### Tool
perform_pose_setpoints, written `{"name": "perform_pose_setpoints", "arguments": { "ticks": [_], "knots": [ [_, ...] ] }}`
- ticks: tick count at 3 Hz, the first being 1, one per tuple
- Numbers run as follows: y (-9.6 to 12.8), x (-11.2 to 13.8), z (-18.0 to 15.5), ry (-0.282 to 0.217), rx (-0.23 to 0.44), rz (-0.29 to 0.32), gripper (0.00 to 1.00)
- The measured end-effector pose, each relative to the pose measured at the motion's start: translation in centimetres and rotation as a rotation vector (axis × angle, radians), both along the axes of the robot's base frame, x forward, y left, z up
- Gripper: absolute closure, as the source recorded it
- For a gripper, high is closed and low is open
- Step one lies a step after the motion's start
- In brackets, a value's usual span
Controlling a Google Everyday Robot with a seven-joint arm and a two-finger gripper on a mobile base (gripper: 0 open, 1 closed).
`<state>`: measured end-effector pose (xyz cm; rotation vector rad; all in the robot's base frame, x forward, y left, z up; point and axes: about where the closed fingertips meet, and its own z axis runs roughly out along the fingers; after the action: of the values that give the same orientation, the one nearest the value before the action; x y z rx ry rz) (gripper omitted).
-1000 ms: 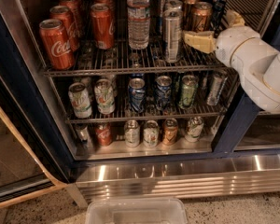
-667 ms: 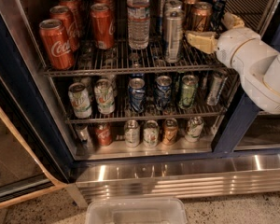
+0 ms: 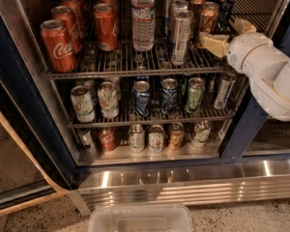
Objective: Pick orange can from top shelf of fridge
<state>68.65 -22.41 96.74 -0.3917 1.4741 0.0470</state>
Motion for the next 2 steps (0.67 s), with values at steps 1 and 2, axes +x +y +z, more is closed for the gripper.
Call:
{"name": "perform_pose_setpoints", "arguments": {
  "ticks": [1,2],
  "knots": [
    [0.0,0.9,0.2,-0.002,-0.003,0.002,0.35],
    [1.2,3.3,0.3,0.004,-0.007,0.034,0.36]
  ]
}}
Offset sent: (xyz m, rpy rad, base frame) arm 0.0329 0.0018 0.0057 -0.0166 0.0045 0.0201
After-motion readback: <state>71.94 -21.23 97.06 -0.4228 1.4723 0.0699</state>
